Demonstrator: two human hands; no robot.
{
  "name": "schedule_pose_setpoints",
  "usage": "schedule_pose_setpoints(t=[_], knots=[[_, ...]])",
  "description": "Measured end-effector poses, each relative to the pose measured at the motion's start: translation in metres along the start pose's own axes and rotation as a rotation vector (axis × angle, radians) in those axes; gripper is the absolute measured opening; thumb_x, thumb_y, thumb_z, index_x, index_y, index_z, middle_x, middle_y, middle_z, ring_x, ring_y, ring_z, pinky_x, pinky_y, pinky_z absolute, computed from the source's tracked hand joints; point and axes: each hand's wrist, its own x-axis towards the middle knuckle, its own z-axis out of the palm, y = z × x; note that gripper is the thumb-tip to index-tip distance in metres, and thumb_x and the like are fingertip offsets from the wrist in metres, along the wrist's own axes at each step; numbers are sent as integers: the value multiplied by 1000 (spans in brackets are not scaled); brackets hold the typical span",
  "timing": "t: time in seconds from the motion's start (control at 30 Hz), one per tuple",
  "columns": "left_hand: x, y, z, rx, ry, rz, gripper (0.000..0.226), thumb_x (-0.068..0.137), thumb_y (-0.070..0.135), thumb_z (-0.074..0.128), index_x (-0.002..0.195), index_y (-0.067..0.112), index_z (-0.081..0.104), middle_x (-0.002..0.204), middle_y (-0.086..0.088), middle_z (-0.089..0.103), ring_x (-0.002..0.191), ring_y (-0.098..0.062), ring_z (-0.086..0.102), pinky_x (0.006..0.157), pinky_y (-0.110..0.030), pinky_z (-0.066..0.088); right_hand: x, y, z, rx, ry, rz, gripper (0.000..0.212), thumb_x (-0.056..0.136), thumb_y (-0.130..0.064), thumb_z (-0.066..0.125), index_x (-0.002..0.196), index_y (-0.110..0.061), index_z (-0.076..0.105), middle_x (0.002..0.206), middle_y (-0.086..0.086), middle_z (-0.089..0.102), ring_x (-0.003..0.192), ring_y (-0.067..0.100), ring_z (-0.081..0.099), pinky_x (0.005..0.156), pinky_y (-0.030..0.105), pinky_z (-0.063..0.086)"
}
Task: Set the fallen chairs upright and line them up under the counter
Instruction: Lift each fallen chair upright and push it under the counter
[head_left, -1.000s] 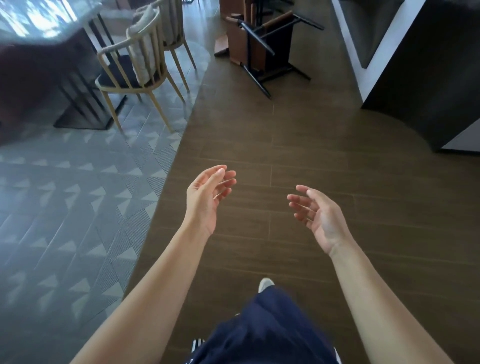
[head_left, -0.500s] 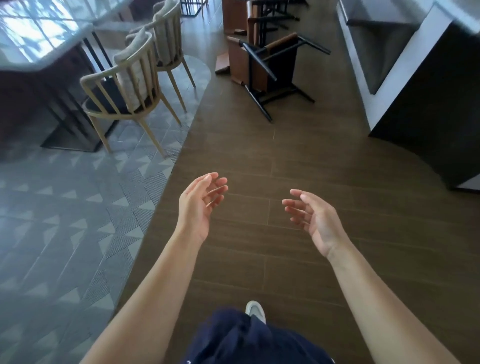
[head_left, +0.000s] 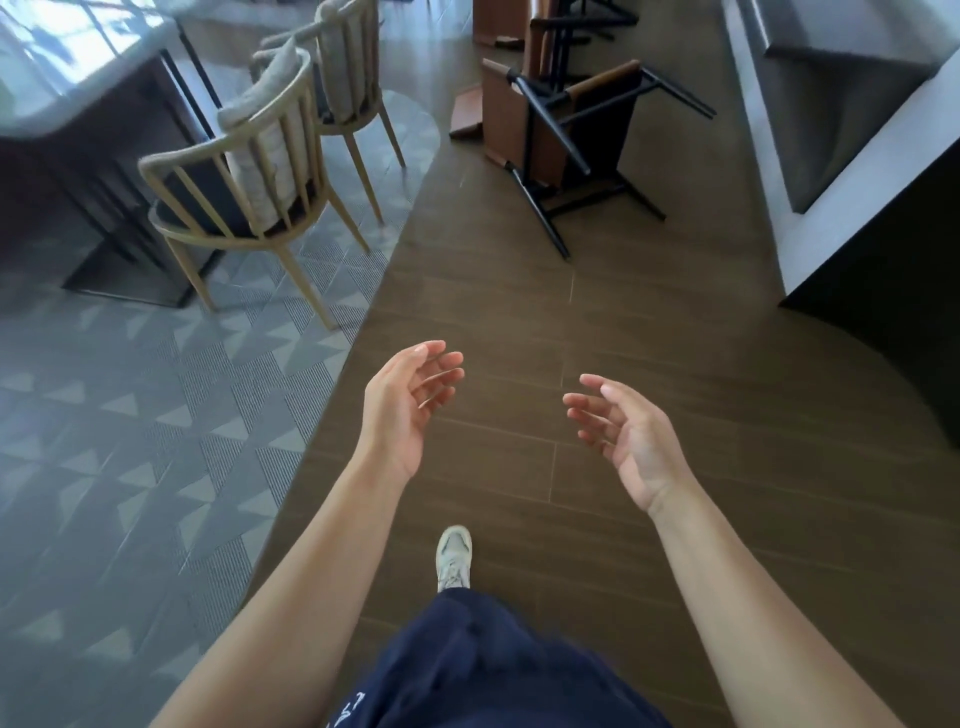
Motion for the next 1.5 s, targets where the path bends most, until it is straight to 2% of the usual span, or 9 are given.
schedule_pose_setpoints(t=[0.23,0.4,0.67,1.03,1.27,1.5], knots=[[113,63,22,66,-69,20,20,95,17,49,99,10,67,97,-12,73,86,-22,69,80,-31,49,96,-47,61,21,15,-35,24,99,-19,47,108,-16,70,100,11,75,89,19,70,78,33,49],[172,83,40,68,-90,6,20,96,16,48,99,10,67,98,-13,73,88,-23,68,82,-33,49,151,-72,81,24,33,-23,24,100,-19,47,109,-15,70,101,11,75,91,21,69,81,35,48],[291,109,81,75,-68,1,20,96,14,47,100,9,66,98,-13,72,85,-22,68,81,-32,49,271,-123,97,36,44,-52,26,100,-18,46,110,-14,69,100,11,75,90,20,69,81,34,50],[462,159,156,35,-15,34,21,95,14,48,103,8,66,98,-13,73,88,-24,69,83,-34,50,452,-222,121,10,-43,-52,27,99,-18,45,113,-15,68,102,10,74,96,19,67,85,36,47],[554,182,174,17,34,8,20,95,14,48,100,9,66,97,-13,73,87,-24,69,80,-33,50,544,-248,149,-5,-46,7,27,100,-18,45,112,-15,69,102,10,74,96,22,67,84,35,49],[679,214,186,59,12,-27,19,95,14,48,98,10,67,96,-12,73,87,-23,68,82,-34,50,657,-275,195,26,-3,30,27,100,-18,45,114,-15,68,101,9,74,96,21,67,84,35,48]])
